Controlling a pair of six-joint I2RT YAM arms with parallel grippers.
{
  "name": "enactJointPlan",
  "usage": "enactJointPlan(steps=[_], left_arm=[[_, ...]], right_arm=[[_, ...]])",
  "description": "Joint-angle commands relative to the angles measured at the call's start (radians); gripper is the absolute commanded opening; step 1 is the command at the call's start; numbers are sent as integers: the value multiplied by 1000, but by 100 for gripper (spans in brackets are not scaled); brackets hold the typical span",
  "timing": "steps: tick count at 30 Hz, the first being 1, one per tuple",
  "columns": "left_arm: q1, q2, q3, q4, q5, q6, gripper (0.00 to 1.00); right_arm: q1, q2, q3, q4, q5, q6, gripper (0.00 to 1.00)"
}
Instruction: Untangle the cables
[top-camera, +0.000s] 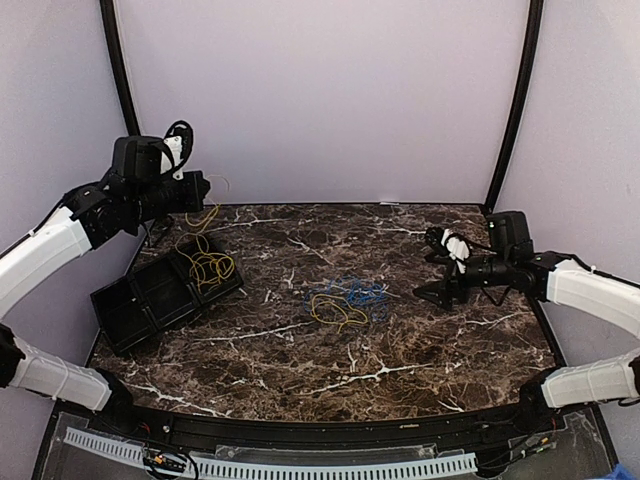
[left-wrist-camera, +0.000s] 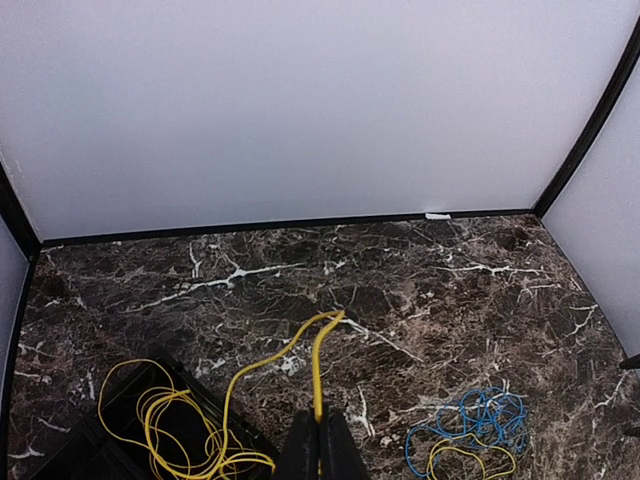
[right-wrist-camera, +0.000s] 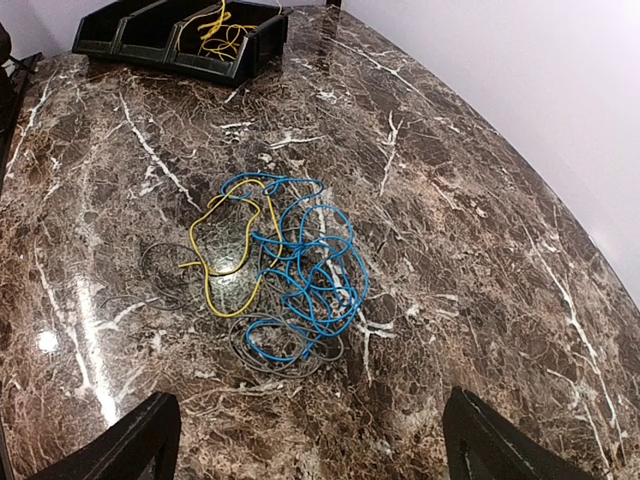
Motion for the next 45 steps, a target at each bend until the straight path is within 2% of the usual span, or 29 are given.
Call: enactJointPlan(steps=[1,17,22,24,32,36,45], left_arm=[[58,1,-50,41,46,-1,0],[285,14,-208,151,286,-7,0],[291,84,-116,187,472,-27,0],[291,120,-64,196,502,-40,0],[291,209,107,206,539,-61,0],[291,204,153,177,548,-60,0],[291,83,118,59,474,-9,0]], right_arm=[[-4,-8,6,58,-16,-21,93],[-21,-1,2,54,-6,-41,93],[-21,10,4,54,-3,-47,93],[-22,13,5,52,-3,-47,93],[-21,16,2,48,-4,-60,92],[-22,22,3,42,-12,-63,92],[-21,38,5,42,-21,-69,92]])
